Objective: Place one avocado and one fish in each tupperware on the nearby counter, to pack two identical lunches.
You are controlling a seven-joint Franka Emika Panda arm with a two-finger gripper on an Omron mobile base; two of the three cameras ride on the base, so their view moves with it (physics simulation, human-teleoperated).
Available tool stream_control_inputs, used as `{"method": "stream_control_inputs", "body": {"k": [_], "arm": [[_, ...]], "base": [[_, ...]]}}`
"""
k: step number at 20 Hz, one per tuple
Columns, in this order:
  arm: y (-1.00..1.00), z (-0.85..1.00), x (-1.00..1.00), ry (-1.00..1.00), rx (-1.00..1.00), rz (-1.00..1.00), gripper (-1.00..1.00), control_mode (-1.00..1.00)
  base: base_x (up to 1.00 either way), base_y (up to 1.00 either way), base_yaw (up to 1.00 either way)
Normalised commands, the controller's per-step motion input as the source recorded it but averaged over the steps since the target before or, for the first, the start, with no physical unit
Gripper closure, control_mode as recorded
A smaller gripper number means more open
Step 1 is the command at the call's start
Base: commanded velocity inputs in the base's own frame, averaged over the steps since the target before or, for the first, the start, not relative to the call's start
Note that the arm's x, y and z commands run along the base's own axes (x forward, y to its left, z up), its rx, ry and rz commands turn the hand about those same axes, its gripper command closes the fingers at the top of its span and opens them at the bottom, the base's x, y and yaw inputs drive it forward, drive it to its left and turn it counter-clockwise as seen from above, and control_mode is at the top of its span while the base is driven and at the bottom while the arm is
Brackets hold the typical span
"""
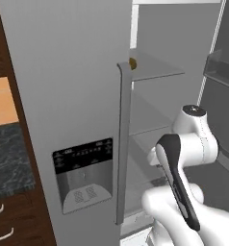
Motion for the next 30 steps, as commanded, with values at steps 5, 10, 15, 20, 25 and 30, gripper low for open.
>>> {"method": "stream_control_inputs", "body": {"k": [5, 10, 15, 20, 25, 30], "arm": [[0.00, 0.00, 0.00, 0.00, 0.00, 0.00, -1.00, 1.00], [0.00, 0.00, 0.00, 0.00, 0.00, 0.00, -1.00, 1.00], [0.00, 0.00, 0.00, 0.00, 0.00, 0.00, -1.00, 1.00], [0.00, 0.25, -0.07, -0.27, -0.02, 0.00, -1.00, -1.00], [0.00, 0.72, -0.05, -0.64, -0.08, 0.03, -1.00, -1.00], [0.00, 0.91, 0.09, -0.52, -0.02, 0.00, -1.00, -1.00]], "base": [[0.32, -0.03, 0.03], [-0.09, -0.22, 0.16], [0.00, 0.00, 0.01], [-0.04, 0.00, 0.00], [0.00, 0.00, 0.00], [0.00, 0.00, 0.00]]}}
